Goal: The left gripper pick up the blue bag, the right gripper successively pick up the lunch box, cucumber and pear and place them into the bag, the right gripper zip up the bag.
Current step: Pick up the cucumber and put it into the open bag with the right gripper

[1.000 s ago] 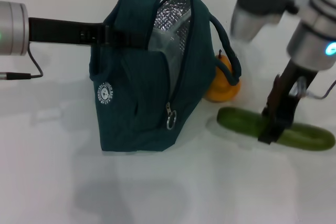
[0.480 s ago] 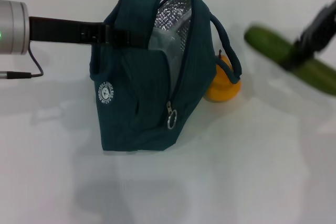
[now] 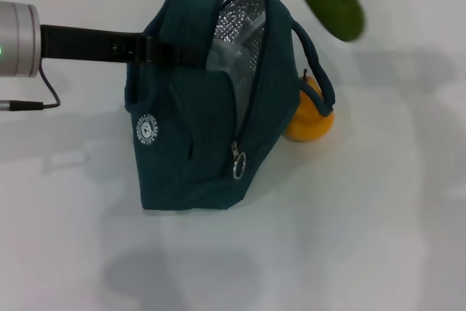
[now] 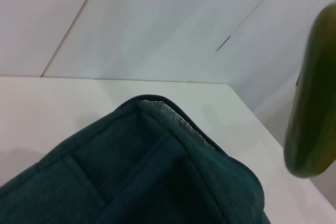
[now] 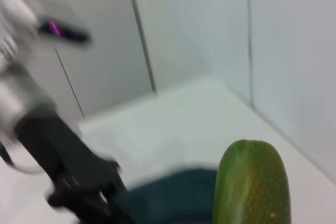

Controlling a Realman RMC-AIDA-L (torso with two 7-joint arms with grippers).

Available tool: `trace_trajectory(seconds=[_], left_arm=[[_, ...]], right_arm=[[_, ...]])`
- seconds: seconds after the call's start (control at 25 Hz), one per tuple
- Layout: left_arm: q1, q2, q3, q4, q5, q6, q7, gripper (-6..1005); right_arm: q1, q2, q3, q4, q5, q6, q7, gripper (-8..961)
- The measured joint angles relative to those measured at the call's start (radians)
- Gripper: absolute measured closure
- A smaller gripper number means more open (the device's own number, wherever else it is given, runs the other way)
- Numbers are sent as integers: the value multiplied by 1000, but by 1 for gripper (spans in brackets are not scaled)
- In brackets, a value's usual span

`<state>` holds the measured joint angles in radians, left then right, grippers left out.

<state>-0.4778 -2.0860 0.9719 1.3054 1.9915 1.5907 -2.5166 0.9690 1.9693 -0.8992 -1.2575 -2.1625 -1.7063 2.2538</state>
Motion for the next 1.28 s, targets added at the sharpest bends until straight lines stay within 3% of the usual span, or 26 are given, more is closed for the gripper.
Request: trace_trajectory(seconds=[0.12,0.2,0.4,0.64,0.76,0.88,1.28], left_arm=[[2,0,-1,-1,-8,0,6,955],[2,-1,-1,-3,-10,0,9,955],[2,-2,0,-8,-12,0,10,955],[4,-1,0,-15,-12,0,13,955],[4,0,-1,-19,-15,0,17,955],[4,0,-1,-19,-19,0,17,955],[4,1,-1,-31,-21,-2,19,954]], right_arm=[[-36,35,-2,0,83,53,-75,369],[-65,47,-24,16,141,90,-127,369],[-165,48,-139,74,327,219,-259,369],[-271,52,-280,200,642,313,-552,369],[-288,53,-335,330,810,318,-720,369],[-289,53,-349,394,872,313,-781,369],[-272,56,-376,614,934,298,-948,370]])
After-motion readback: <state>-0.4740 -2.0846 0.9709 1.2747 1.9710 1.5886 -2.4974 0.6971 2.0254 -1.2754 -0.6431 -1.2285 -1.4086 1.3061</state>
